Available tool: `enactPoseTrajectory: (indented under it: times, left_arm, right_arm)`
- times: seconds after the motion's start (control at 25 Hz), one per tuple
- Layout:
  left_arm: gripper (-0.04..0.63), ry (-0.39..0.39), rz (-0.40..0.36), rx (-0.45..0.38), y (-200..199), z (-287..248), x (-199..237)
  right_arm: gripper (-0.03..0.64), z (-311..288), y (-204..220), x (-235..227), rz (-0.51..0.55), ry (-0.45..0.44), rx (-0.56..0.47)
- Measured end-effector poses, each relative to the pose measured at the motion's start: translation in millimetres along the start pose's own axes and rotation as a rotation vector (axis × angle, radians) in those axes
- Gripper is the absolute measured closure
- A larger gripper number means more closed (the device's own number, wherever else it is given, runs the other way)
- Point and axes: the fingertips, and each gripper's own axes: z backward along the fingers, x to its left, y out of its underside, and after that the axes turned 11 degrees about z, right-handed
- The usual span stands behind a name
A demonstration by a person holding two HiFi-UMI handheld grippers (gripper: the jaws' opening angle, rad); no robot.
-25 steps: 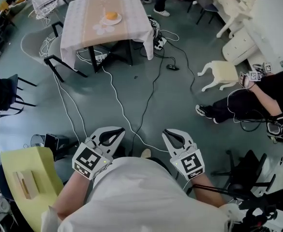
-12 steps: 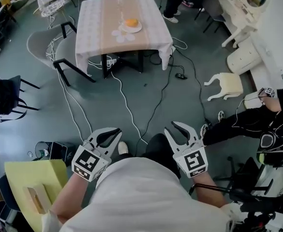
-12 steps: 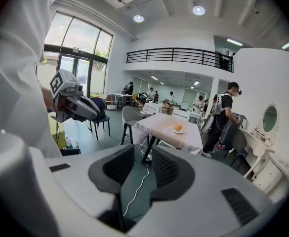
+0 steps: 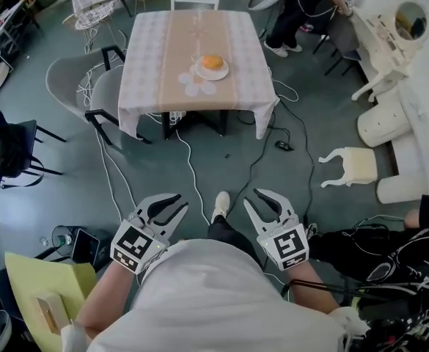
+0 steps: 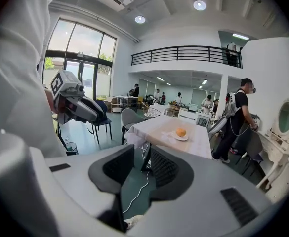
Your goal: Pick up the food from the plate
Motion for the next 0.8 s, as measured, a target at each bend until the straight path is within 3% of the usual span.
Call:
enactPoseTrajectory:
  times: [0.24, 0.52, 0.8]
  left_arm:
    - [0.488, -0.050, -0.021, 0.030, -54.1, -78.3, 42.8]
    - [0.431, -0.053, -0.055, 0.076, -106.3, -171.7, 106.5]
    - [0.388, -0.030, -0.165, 0.129, -149.7, -245.3, 204.9]
  right_arm:
    - [0.511, -46.7, -21.0, -99.3, 0.104, -0.035, -0.086]
    - [0.506, -71.7, 20.8, -180.6, 0.023, -0.032, -0.048]
    - [0.470, -107.2, 34.0, -219.2, -0.055, 0.034, 0.036]
